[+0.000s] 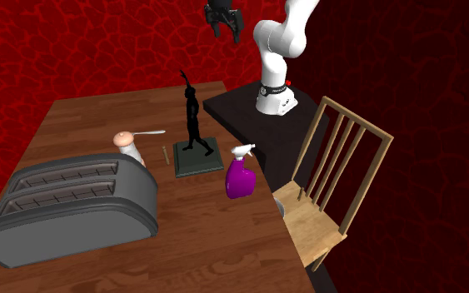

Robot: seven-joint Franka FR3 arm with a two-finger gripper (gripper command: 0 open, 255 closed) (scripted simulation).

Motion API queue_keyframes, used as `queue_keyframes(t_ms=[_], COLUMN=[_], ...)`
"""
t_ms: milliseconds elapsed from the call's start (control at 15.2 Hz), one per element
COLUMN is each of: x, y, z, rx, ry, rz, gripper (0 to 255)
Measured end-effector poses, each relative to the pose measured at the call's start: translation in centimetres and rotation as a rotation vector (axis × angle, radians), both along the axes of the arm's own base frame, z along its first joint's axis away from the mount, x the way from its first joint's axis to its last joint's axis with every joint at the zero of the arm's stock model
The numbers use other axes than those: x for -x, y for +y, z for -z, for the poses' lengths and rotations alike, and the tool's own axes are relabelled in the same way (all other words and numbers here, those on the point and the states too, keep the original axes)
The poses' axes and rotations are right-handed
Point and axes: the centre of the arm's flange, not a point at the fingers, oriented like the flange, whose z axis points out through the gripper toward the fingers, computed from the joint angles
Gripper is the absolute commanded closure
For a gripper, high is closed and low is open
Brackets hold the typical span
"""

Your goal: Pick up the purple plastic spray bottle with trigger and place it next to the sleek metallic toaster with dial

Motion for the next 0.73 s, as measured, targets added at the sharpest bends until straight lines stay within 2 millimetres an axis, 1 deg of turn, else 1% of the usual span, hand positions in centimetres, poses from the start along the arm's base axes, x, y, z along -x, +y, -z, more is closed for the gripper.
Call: queue_keyframes(t_ms=[66,132,198,396,528,594,726], x=[0.0,0.1,0.2,0.8,0.8,0.8,0.7], y=[0.0,0.4,1.3,3.8,5.3,6.1,8.2], z=[0.0,0.4,0.9,3.2,5.4,7.2,9.3], rx=[0.000,0.001,0.002,0.007,0.009,0.012,0.018], ry=[0.000,-0.007,-0.018,-0.061,-0.070,-0.071,-0.082], rz=[0.000,0.002,0.005,0.018,0.037,0.046,0.061], gripper=[0,0,0,0,0,0,0])
